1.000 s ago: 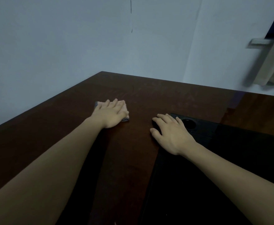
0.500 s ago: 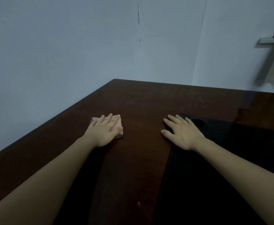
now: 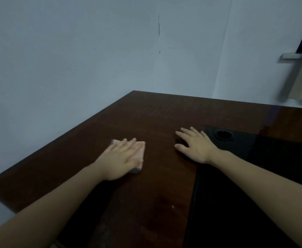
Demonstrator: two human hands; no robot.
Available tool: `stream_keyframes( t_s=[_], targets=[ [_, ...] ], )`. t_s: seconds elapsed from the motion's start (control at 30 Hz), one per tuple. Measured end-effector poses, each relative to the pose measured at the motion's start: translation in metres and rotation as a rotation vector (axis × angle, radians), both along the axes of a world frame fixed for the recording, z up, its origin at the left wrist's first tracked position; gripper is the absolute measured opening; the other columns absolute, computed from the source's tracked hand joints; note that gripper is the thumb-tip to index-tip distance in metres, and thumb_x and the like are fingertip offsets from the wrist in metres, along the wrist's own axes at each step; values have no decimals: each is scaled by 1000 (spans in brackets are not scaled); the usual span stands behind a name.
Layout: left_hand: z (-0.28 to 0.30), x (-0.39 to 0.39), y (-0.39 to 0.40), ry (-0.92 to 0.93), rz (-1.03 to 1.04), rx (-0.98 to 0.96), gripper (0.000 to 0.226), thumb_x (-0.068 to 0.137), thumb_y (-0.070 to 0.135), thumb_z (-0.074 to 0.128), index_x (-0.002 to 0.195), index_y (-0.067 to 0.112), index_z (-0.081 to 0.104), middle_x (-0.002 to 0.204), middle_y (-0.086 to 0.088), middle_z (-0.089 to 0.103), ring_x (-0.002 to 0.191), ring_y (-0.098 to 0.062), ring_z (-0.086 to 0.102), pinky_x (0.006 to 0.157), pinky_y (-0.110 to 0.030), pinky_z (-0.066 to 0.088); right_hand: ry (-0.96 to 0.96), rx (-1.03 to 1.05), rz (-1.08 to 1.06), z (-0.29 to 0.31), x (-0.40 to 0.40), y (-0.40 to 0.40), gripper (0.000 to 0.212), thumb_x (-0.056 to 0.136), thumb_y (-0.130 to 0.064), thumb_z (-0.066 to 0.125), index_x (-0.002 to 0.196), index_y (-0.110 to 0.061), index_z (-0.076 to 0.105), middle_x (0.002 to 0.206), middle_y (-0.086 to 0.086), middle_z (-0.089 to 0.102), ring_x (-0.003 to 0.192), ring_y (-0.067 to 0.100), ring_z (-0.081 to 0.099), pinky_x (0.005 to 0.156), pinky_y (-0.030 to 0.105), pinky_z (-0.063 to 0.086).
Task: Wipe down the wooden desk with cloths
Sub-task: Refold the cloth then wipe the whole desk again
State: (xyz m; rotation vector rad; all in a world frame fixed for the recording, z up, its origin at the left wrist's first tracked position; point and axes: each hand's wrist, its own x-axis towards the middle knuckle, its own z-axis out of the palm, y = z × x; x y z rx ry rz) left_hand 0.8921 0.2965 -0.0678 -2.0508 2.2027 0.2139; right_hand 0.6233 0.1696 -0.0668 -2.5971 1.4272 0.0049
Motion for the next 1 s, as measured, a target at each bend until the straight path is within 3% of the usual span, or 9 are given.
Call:
stream_keyframes(
  t_s=[0.07, 0.1, 0.23, 0.53, 0.83, 1.0],
  targets=[
    [0, 28, -8, -2, 144, -3, 102, 68, 92, -17, 158, 45, -12, 168, 10, -10, 156, -21, -6, 123, -43, -4, 5, 24, 21, -5, 8, 6, 64, 104, -62, 27, 161, -36, 15, 170, -6, 5, 157, 24, 0, 125, 54, 0],
    [0, 36, -13, 1, 209, -5, 105, 67, 94, -17, 159, 43, -11, 169, 8, -9, 156, -22, -6, 124, -46, -2, -6, 24, 19, -7, 9, 6, 63, 104, -62, 26, 161, -37, 16, 170, -7, 6, 157, 23, 0, 125, 54, 0],
    [-1, 19, -28, 1, 306, -27, 69, 101, 68, 9, 161, 38, -8, 170, 4, -8, 157, -25, -5, 124, -48, 0, -34, 16, 8, -10, 7, 5, 62, 103, -63, 26, 160, -39, 20, 170, -9, 9, 157, 21, 2, 125, 54, 0],
    [-2, -62, 5, 26, -49, 12, 69, 101, 67, 17, 158, 41, -12, 168, 11, -14, 155, -16, -13, 126, -46, -4, -37, 13, 12, -11, 7, 5, 62, 103, -64, 26, 160, -39, 19, 170, -8, 10, 157, 20, 4, 126, 52, 0],
    [-2, 18, -32, -5, 320, -24, 68, 102, 66, 12, 161, 39, -7, 170, 3, -8, 157, -26, -4, 125, -49, 0, -39, 19, 21, -11, 5, 8, 62, 103, -63, 24, 160, -39, 17, 170, -9, 6, 157, 19, 0, 126, 50, -2],
    [-2, -4, -47, 30, 287, -19, 68, 102, 65, 11, 161, 38, -6, 171, 3, -8, 157, -25, -6, 125, -49, -1, -38, 22, 15, -10, 5, 8, 62, 104, -62, 24, 160, -39, 17, 170, -10, 5, 157, 18, -1, 126, 49, -2]
  ],
)
